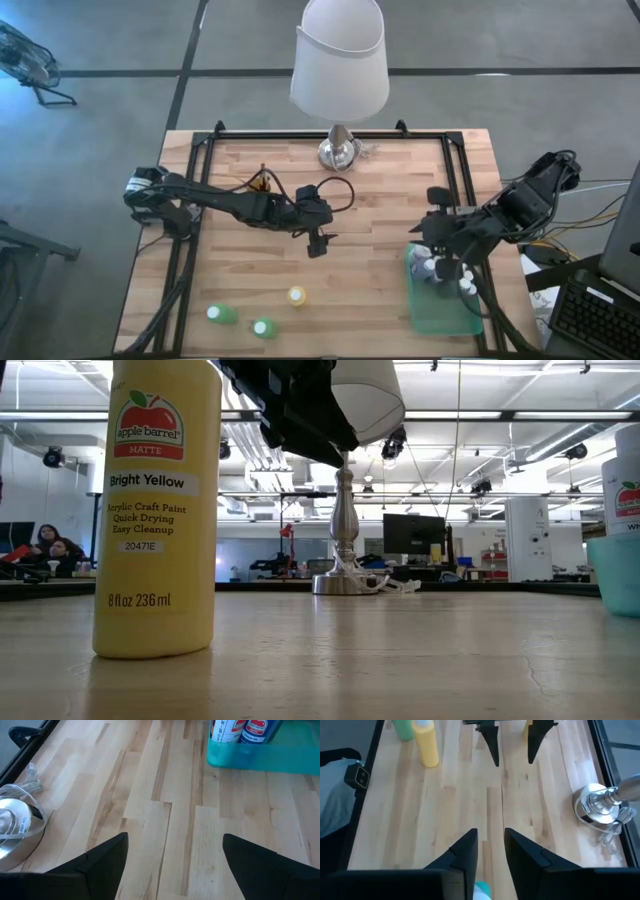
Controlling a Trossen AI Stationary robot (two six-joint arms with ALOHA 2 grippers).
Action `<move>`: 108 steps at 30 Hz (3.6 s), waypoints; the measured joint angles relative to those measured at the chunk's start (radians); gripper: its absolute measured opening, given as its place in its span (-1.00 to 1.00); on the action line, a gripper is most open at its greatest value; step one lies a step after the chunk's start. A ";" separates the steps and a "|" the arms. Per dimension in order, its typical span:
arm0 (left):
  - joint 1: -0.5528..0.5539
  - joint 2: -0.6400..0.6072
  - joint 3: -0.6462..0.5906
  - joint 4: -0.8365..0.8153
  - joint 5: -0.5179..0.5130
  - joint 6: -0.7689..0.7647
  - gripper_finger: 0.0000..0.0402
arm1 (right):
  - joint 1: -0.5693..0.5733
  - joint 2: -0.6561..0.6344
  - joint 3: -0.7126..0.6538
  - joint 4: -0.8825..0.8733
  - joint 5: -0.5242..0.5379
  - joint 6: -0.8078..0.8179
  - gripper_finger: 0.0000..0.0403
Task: Pick & Place Paint Supplies
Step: Put the green paint bottle into the green bin
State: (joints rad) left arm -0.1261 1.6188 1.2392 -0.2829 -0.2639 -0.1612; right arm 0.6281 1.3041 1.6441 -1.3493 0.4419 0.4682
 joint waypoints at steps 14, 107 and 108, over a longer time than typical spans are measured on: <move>-0.073 -0.057 0.139 -0.348 -0.013 -0.275 0.59 | 0.000 0.000 -0.012 -0.007 -0.005 -0.016 -0.72; -1.053 -0.297 0.004 -0.912 -0.030 -1.990 0.53 | -0.060 0.015 -0.029 0.006 0.031 0.030 -0.27; -1.043 -0.289 0.004 -0.904 -0.013 -1.982 0.53 | -0.060 0.015 -0.029 0.006 0.031 0.030 -0.26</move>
State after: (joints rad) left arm -1.1686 1.3301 1.2430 -1.1871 -0.2772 -2.1434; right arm 0.5682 1.3193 1.6154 -1.3434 0.4732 0.4977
